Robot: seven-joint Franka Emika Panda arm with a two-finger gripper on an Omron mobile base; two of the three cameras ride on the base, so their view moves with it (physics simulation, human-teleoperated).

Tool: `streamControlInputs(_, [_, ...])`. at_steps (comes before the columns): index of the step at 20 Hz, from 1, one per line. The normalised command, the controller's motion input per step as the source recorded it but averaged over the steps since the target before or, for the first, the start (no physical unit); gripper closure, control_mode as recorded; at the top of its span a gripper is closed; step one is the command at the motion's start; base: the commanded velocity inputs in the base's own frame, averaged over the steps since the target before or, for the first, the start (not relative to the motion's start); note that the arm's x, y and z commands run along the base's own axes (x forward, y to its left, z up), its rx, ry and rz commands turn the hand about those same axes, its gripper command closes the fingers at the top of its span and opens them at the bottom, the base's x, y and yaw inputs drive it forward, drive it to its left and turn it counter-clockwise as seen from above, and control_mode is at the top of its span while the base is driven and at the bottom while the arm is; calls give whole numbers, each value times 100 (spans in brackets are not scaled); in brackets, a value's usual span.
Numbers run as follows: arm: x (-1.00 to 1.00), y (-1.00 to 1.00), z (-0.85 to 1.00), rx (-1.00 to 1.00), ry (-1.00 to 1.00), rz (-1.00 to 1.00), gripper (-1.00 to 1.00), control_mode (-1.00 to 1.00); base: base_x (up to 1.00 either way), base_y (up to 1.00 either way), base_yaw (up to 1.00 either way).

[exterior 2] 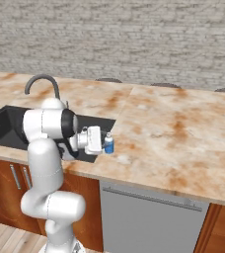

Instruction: Restock the sink supplies by placing the sponge and soap dispenser on the counter and next to the sink. Make sure the soap dispenser is upright.

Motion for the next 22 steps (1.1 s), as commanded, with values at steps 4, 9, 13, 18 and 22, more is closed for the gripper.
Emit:
streamControlInputs(4, [-3, 33, 19, 0, -3, 0, -100, -100, 0, 0, 0])
streamControlInputs(9, [-57, 6, 54, 0, -10, 0, -100, -100, 0, 0, 0])
streamControlInputs(13, [-91, 0, 75, 2, -13, 0, -100, -100, 0, 0, 0])
streamControlInputs(18, [-91, 0, 94, 2, -12, 0, -100, -100, 0, 0, 0])
streamControlInputs(22, [-92, -12, 99, 4, -11, 0, -100, -100, 0, 0, 0])
